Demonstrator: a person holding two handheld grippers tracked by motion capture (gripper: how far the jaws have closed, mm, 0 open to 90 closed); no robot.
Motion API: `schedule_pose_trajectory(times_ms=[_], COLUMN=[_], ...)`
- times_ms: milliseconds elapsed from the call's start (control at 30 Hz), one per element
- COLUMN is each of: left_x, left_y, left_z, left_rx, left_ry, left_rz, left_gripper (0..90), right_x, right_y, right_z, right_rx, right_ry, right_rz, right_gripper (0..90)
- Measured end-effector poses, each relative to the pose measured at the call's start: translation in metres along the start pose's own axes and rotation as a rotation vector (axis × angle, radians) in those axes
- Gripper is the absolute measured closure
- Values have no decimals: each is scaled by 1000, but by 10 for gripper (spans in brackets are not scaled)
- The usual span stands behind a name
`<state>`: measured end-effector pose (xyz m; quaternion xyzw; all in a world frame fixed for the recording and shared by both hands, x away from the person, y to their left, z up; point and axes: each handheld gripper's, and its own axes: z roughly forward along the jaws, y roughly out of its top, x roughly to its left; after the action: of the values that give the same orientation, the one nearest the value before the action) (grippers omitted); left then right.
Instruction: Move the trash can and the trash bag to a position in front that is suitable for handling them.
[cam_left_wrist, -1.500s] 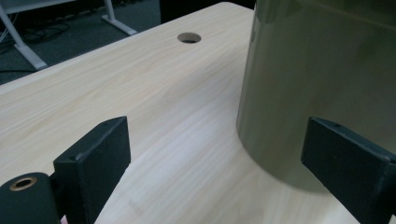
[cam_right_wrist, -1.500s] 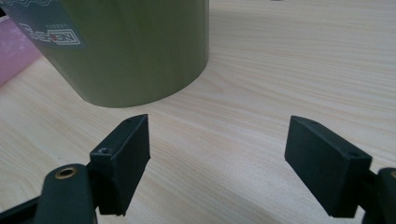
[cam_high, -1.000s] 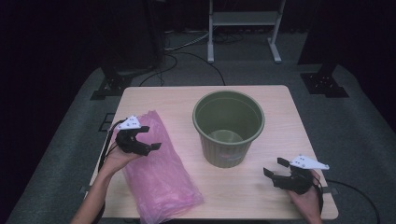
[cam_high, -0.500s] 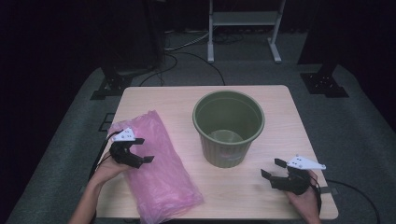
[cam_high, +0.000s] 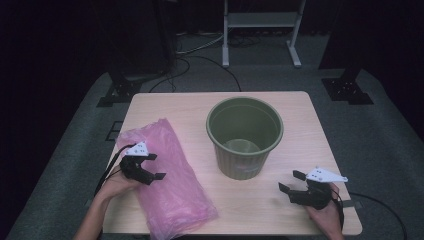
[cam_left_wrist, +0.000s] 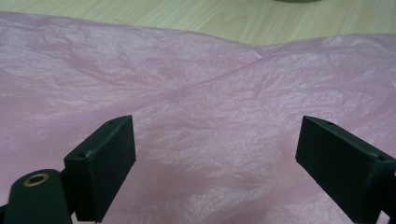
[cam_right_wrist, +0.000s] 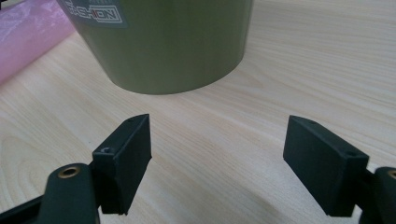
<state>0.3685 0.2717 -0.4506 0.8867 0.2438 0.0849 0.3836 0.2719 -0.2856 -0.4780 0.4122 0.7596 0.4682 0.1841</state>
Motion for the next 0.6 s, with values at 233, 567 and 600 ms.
schedule_pose_trajectory(times_ms=[233, 567, 600], left_x=[-2, -14, -15], left_y=[-5, -10, -10], left_z=[7, 20, 20], left_rx=[54, 70, 65], left_ry=[7, 29, 31], left_rz=[28, 45, 44], left_gripper=[142, 231, 250], right_x=[1, 1, 2], right_y=[0, 0, 0], right_z=[0, 1, 2], right_rx=[3, 7, 8], right_ry=[3, 2, 2], right_rz=[-8, -13, -15], right_gripper=[225, 225, 225])
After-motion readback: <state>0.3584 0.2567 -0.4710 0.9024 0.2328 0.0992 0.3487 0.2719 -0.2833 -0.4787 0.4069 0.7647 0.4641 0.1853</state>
